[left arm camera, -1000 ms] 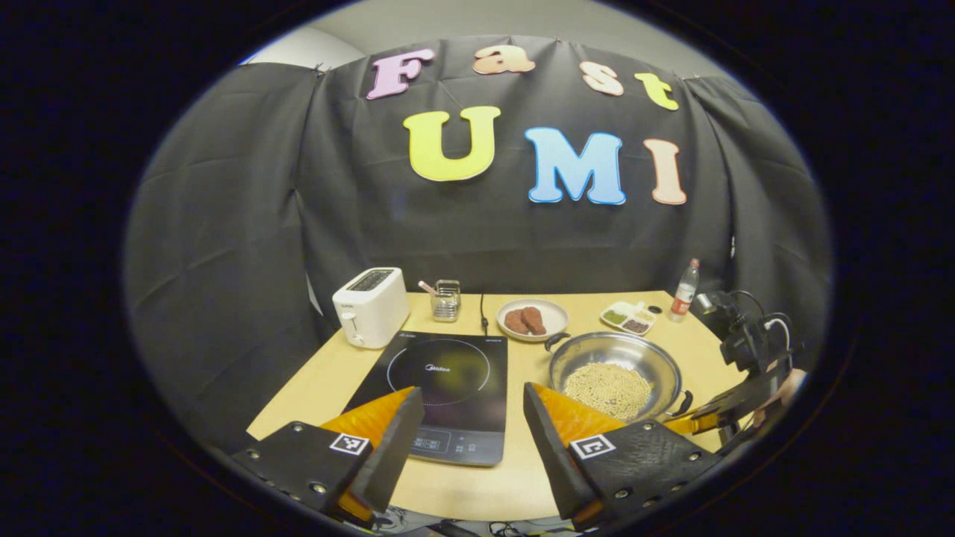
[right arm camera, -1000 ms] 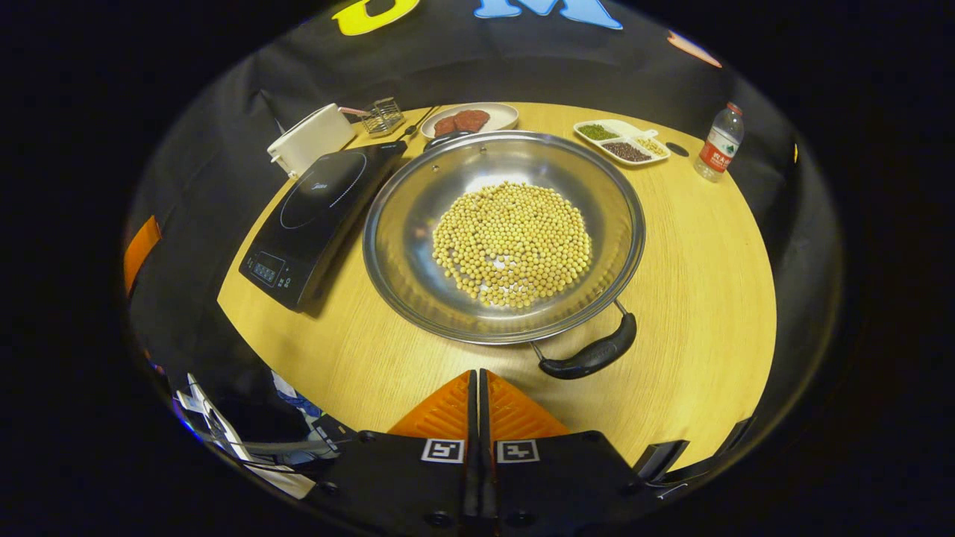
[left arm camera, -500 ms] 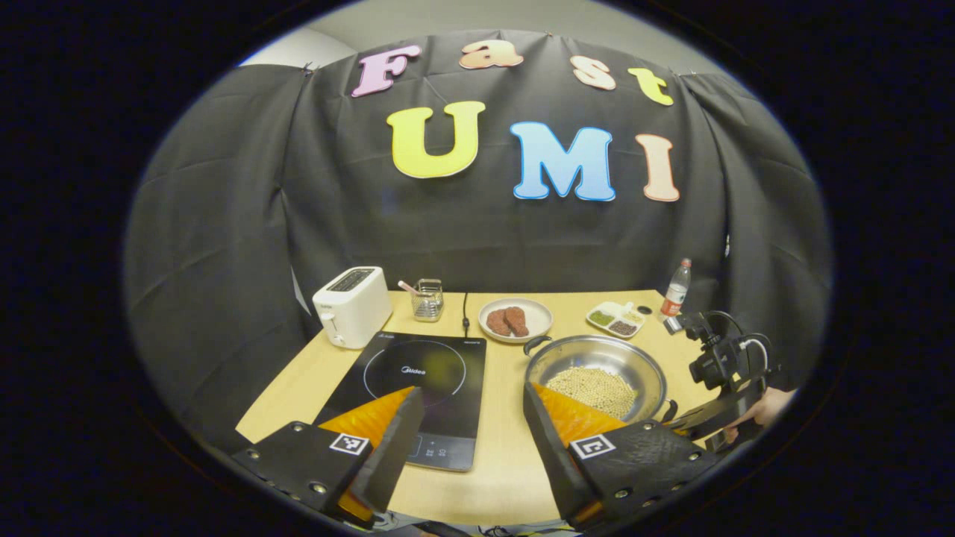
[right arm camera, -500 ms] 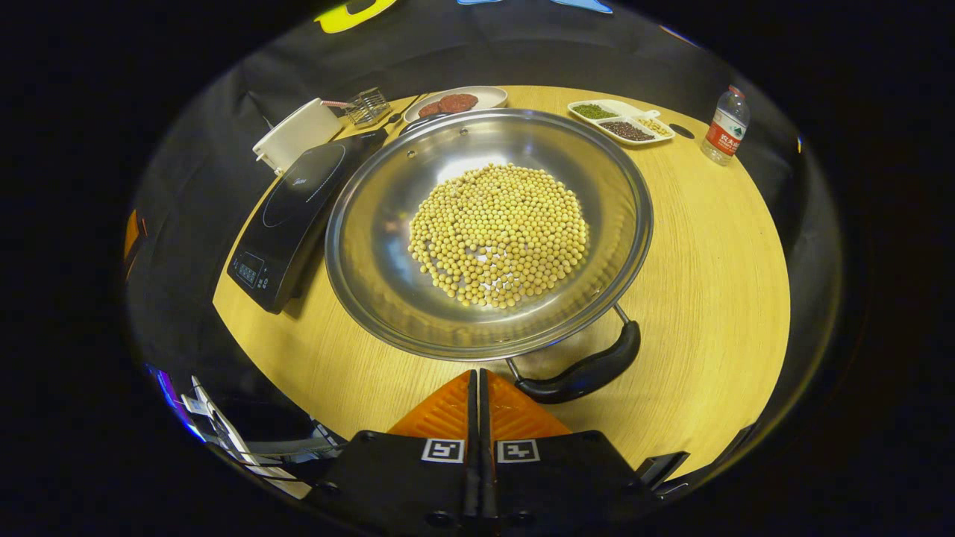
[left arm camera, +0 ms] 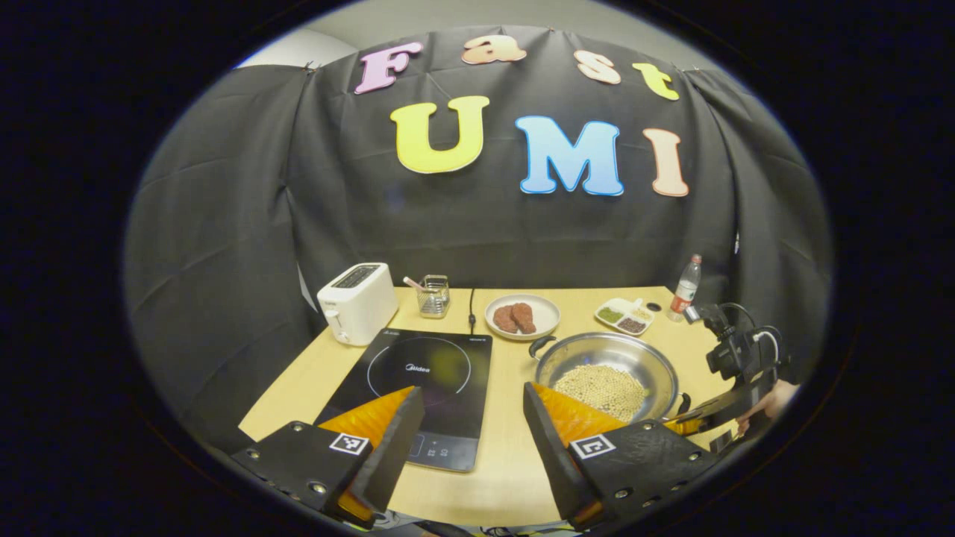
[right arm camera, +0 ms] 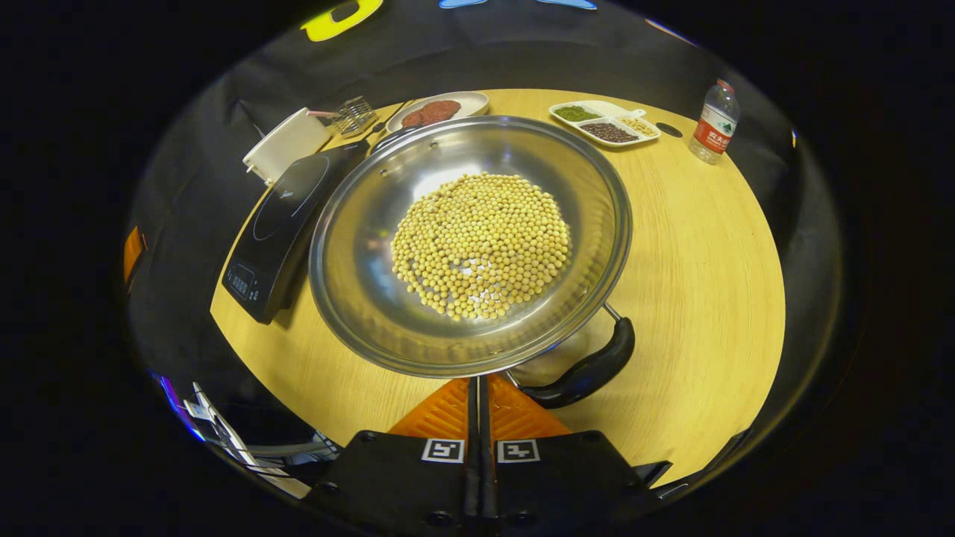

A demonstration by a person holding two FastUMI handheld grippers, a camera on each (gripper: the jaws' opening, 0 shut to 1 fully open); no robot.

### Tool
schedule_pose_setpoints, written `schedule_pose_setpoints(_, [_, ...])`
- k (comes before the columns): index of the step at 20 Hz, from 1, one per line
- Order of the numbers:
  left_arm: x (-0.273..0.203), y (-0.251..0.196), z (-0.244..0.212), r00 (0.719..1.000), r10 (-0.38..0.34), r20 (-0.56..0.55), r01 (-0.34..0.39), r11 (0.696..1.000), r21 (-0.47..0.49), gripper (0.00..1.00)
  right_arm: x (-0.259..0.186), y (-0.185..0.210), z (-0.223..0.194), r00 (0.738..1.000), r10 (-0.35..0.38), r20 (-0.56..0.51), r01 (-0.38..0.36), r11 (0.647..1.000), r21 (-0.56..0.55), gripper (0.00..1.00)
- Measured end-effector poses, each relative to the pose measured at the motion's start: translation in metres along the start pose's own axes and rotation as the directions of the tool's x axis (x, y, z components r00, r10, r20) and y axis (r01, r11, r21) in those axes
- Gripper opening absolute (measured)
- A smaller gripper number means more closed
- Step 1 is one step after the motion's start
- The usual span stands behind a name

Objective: First push the handle of the pot to place it horizontally, then grasp the pot with both hands and set it on the induction cooktop.

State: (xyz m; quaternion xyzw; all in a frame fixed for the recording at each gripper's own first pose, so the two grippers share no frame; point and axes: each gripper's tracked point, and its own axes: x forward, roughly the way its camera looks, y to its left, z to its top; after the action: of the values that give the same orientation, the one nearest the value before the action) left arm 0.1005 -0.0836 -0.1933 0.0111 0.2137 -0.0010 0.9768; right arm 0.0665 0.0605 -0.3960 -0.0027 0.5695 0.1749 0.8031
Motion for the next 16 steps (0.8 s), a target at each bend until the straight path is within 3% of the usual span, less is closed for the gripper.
schedule_pose_setpoints(1, [0.000, -0.002, 0.000, 1.000, -0.002, -0.002, 0.002, 1.000, 0.000, 0.82, -0.001, -0.003, 0.003, 1.000, -0.001, 0.007, 0.001, 1.000, 0.013, 0.02])
schedule_pose_setpoints(2, [0.000, -0.003, 0.000, 1.000, -0.003, -0.004, 0.003, 1.000, -0.003, 0.75, -0.001, -0.008, 0.002, 1.000, -0.007, 0.005, 0.007, 1.000, 0.015, 0.02])
schedule_pose_setpoints(3, [0.001, -0.005, -0.002, 1.000, -0.006, -0.004, 0.006, 1.000, -0.009, 0.82, -0.002, -0.013, 0.003, 1.000, -0.013, 0.011, 0.013, 1.000, 0.013, 0.02])
schedule_pose_setpoints(6, [0.001, -0.014, 0.000, 1.000, -0.011, 0.001, 0.011, 1.000, -0.017, 0.82, -0.003, -0.026, 0.006, 0.999, -0.033, 0.019, 0.032, 0.999, 0.016, 0.02])
schedule_pose_setpoints(7, [0.001, -0.016, 0.001, 1.000, -0.012, 0.001, 0.012, 1.000, -0.015, 0.75, -0.004, -0.032, 0.008, 0.999, -0.043, 0.021, 0.043, 0.999, 0.012, 0.02])
schedule_pose_setpoints(8, [0.003, -0.018, 0.002, 1.000, -0.012, 0.002, 0.012, 1.000, -0.011, 0.82, -0.004, -0.039, 0.009, 0.998, -0.057, 0.026, 0.057, 0.998, 0.008, 0.02])
schedule_pose_setpoints(16, [0.012, -0.040, 0.010, 1.000, -0.024, 0.004, 0.024, 1.000, -0.011, 0.82, -0.005, -0.085, 0.030, 0.992, -0.109, 0.069, 0.107, 0.994, 0.034, 0.02])
